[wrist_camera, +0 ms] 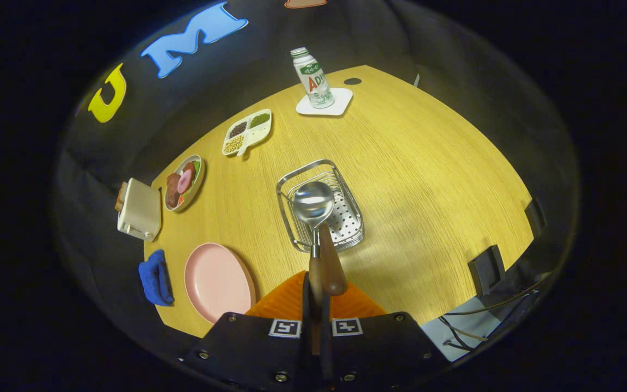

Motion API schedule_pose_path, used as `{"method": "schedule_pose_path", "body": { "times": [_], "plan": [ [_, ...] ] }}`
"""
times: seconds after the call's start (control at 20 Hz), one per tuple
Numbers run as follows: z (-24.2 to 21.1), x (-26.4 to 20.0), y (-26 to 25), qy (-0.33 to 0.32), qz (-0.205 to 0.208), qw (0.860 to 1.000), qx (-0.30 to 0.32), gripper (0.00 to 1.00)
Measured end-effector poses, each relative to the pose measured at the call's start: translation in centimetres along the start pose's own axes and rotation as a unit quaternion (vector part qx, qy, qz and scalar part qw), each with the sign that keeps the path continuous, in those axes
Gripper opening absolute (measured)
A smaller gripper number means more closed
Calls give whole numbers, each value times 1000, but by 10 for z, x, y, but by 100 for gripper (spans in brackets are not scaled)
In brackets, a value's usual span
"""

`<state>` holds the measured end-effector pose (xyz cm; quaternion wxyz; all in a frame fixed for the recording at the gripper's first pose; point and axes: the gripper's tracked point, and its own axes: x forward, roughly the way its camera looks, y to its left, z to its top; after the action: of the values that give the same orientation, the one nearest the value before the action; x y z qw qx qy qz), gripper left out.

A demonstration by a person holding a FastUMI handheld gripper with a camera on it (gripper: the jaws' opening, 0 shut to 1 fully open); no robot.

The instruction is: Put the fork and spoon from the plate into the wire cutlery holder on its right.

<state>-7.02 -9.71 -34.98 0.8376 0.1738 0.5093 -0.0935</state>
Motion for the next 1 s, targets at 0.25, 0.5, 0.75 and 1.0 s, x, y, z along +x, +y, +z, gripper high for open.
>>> {"method": "schedule_pose_path", "body": {
  "times": [0.25,0.5,0.75,1.0],
  "plan": [
    [14,1,7,-5,-1,1000,11,10],
    [32,-6,12,-24,10,1000,16,42],
    [29,-4,12,-24,3,1000,18,98],
    [30,-7,1,-26,-18,999,0,98]
  ]
}}
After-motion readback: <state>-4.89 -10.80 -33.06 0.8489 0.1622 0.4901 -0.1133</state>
